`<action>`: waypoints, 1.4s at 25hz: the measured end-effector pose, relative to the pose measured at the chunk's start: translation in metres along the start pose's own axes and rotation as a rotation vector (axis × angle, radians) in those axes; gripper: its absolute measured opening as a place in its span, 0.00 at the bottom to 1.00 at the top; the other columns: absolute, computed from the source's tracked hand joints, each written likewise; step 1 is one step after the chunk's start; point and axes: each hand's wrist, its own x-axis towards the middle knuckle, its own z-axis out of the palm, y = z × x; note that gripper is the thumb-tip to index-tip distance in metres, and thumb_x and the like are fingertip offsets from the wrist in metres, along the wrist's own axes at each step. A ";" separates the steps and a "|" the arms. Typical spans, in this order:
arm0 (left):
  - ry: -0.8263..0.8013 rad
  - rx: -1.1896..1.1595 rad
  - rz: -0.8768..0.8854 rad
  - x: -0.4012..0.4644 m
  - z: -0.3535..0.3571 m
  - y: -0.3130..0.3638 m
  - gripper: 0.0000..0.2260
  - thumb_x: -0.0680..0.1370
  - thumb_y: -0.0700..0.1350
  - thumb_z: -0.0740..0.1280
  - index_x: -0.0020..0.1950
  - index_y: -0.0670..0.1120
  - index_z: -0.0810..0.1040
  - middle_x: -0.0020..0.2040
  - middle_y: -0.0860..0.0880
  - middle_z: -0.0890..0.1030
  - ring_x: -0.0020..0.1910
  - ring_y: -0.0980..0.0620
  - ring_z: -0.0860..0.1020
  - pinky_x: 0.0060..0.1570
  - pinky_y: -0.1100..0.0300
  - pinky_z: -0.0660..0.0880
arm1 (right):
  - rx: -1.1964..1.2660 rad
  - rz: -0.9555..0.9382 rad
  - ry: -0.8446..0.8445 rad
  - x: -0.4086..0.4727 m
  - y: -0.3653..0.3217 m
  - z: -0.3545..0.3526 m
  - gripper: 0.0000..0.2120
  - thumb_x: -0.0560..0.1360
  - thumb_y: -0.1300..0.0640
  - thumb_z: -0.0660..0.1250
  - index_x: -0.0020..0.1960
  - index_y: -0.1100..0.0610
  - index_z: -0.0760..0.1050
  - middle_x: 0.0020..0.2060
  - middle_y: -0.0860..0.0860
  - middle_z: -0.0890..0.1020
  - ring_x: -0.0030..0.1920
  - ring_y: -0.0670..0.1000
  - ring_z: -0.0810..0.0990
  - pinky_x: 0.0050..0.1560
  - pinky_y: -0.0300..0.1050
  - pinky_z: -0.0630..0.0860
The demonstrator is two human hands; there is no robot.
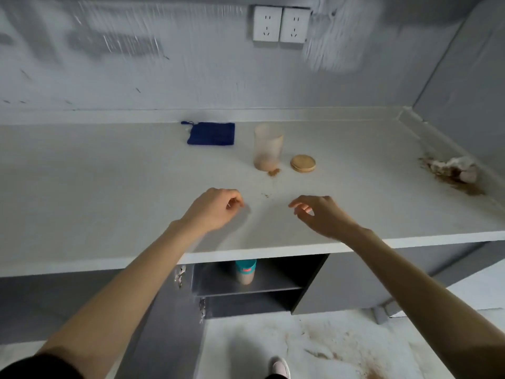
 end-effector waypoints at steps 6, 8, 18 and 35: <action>0.047 0.051 -0.050 0.082 -0.006 0.002 0.09 0.76 0.42 0.61 0.50 0.45 0.80 0.52 0.47 0.82 0.51 0.48 0.79 0.54 0.53 0.75 | -0.020 -0.018 0.069 0.072 0.035 -0.044 0.11 0.75 0.57 0.60 0.55 0.52 0.75 0.52 0.53 0.82 0.53 0.55 0.79 0.57 0.49 0.73; 0.062 0.029 -0.086 0.110 -0.003 0.001 0.09 0.76 0.43 0.61 0.52 0.45 0.79 0.54 0.46 0.82 0.52 0.47 0.79 0.56 0.52 0.74 | -0.030 -0.021 0.074 0.098 0.050 -0.053 0.11 0.75 0.57 0.59 0.54 0.52 0.76 0.52 0.53 0.82 0.53 0.56 0.79 0.57 0.50 0.74; 0.006 -0.057 -0.272 0.220 0.030 -0.018 0.17 0.74 0.47 0.65 0.61 0.42 0.71 0.62 0.43 0.76 0.59 0.46 0.75 0.56 0.56 0.71 | -0.010 0.059 -0.133 0.215 0.133 -0.067 0.12 0.74 0.59 0.61 0.56 0.55 0.75 0.52 0.55 0.81 0.53 0.55 0.79 0.57 0.47 0.73; -0.011 -0.679 -0.181 0.275 0.065 -0.050 0.36 0.61 0.50 0.74 0.61 0.55 0.56 0.54 0.64 0.65 0.54 0.60 0.70 0.47 0.70 0.71 | -0.234 0.196 -0.336 0.284 0.153 -0.011 0.42 0.65 0.45 0.71 0.71 0.45 0.51 0.65 0.57 0.59 0.64 0.60 0.58 0.63 0.55 0.64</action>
